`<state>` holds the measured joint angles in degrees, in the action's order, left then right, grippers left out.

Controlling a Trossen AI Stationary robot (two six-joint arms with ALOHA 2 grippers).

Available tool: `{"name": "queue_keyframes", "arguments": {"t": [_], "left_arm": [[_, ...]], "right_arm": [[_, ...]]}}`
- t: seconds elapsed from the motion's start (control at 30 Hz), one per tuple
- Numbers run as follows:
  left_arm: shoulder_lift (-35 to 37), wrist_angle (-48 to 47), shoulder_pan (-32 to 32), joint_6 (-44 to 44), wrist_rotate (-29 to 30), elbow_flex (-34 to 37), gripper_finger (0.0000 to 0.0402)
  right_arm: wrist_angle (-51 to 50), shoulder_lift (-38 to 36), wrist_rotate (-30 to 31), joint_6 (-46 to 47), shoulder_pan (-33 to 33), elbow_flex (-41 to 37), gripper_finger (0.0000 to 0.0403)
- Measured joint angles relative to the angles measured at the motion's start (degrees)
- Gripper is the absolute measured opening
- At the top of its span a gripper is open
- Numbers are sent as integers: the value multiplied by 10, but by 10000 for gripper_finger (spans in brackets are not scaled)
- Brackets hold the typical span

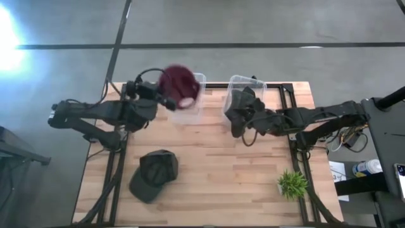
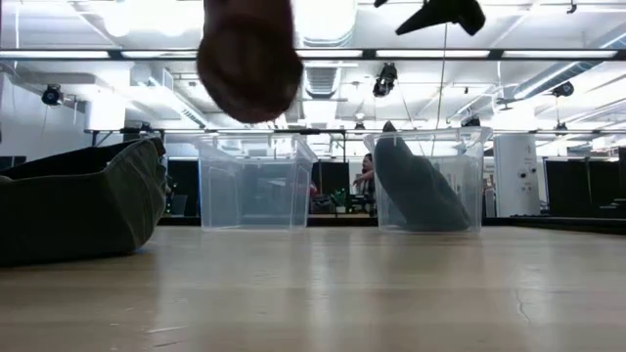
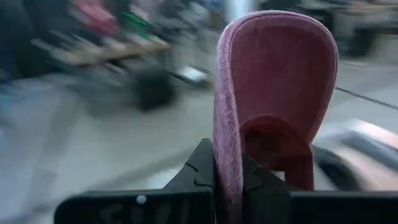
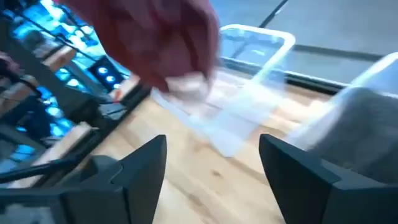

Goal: Pick & Place hat
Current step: Put the red cap into the left transparent bin

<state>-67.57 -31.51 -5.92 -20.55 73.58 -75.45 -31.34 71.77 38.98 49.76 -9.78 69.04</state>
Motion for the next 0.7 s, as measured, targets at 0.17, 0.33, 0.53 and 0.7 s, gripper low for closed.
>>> {"name": "queue_keyframes", "arguments": {"t": [0.17,0.33,0.53,0.7], "left_arm": [[-26,71,87,48,-18,31,6],[-83,146,154,39,-60,83,6],[-159,135,183,-21,-143,91,7],[-210,50,188,-156,-239,91,47]], "right_arm": [[-15,6,2,1,1,-2,252],[-17,26,-6,22,1,-6,249],[-30,52,-49,28,1,-6,250],[-33,58,-66,36,1,-7,250]]}}
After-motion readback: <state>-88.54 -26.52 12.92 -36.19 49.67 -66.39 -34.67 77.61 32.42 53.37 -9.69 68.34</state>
